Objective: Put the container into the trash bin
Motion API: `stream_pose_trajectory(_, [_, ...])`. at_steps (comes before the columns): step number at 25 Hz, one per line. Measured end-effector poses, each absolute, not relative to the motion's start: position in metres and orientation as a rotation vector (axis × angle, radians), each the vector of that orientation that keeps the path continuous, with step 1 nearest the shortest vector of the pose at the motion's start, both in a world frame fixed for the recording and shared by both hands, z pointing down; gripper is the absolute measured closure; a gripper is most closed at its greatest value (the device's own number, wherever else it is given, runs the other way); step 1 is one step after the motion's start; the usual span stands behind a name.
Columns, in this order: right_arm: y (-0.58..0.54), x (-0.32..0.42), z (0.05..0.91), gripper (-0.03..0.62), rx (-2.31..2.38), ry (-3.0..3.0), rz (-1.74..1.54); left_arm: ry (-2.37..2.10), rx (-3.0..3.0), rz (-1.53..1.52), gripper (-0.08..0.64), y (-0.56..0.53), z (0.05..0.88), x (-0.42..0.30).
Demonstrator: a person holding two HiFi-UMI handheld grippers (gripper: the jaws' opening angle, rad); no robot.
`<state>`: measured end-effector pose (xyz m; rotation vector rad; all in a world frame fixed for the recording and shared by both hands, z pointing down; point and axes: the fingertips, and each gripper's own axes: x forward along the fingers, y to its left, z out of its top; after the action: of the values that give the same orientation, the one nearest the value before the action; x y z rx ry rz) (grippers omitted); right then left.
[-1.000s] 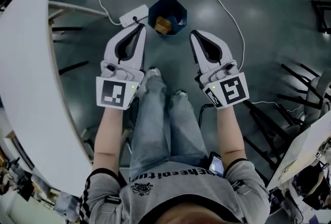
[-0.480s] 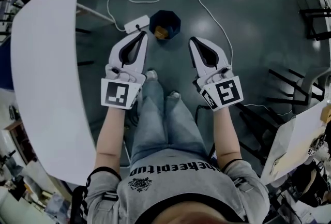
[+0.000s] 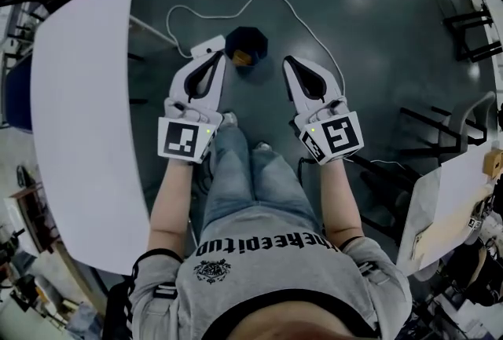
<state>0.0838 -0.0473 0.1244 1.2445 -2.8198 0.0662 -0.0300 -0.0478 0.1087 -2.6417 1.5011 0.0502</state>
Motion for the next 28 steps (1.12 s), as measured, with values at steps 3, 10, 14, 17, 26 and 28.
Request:
stream_pose_trajectory(3, [-0.039,0.085,0.113,0.591,1.246,-2.819,0.04,1.493,-2.636,0.052,0.54,-0.039,0.098,-0.027])
stream_pose_trajectory(10, [-0.019,0.084,0.095,0.59,1.237,-2.832,0.014,1.481,-2.622,0.068,0.54,-0.018,0.083,-0.021])
stream_pose_trajectory(14, [-0.008,0.084,0.087,0.591,1.228,-2.844,0.0,1.486,-2.608,0.059,0.54,-0.008,0.077,-0.017])
stream_pose_trajectory(17, [0.0,0.085,0.081,0.591,1.223,-2.857,-0.002,1.487,-2.596,0.067,0.54,-0.001,0.072,-0.014])
stream_pose_trajectory(26, [0.013,0.093,0.074,0.591,1.213,-2.882,0.001,1.503,-2.591,0.066,0.54,0.012,0.066,-0.003])
stream_pose_trajectory(28, [0.014,0.095,0.072,0.591,1.214,-2.888,-0.006,1.5,-2.58,0.08,0.54,0.014,0.06,-0.001])
